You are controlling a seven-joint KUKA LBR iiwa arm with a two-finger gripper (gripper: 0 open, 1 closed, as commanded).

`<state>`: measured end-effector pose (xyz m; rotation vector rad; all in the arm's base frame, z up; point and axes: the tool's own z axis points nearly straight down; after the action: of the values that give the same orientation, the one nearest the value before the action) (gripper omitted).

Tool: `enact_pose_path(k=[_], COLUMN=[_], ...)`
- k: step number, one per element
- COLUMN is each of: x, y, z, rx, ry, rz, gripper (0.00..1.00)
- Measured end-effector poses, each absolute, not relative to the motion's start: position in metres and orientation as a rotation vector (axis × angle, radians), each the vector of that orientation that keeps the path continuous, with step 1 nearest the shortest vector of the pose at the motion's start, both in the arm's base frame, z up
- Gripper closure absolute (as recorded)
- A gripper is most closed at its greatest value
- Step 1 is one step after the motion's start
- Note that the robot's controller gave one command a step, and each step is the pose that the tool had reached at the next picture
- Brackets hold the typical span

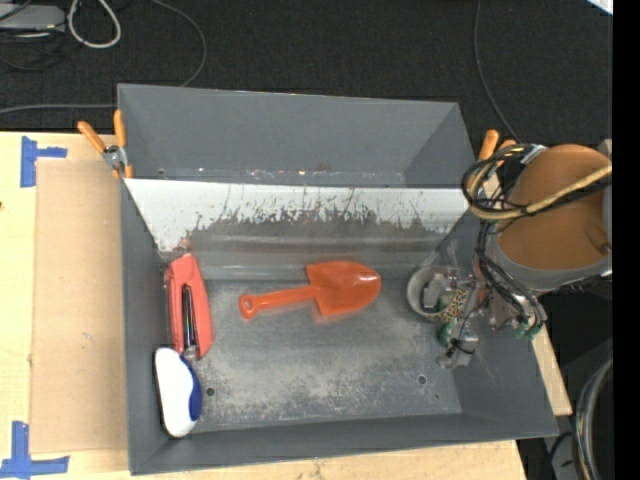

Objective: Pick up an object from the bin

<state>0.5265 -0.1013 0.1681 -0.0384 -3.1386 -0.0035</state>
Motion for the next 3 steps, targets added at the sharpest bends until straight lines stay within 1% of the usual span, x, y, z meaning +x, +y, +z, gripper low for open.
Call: enact_pose_path(k=[1, 2, 3], x=[0.525, 0.526, 0.57], y=[-0.102, -0.106, -0.112], z=[0.17, 0.177, 0.16], rx=[0.024, 0.101, -0.573], ry=[-3.137, -3.137, -3.086], rz=[-0.004, -0.004, -0.004], gripper=[0.0, 0.0, 0.0])
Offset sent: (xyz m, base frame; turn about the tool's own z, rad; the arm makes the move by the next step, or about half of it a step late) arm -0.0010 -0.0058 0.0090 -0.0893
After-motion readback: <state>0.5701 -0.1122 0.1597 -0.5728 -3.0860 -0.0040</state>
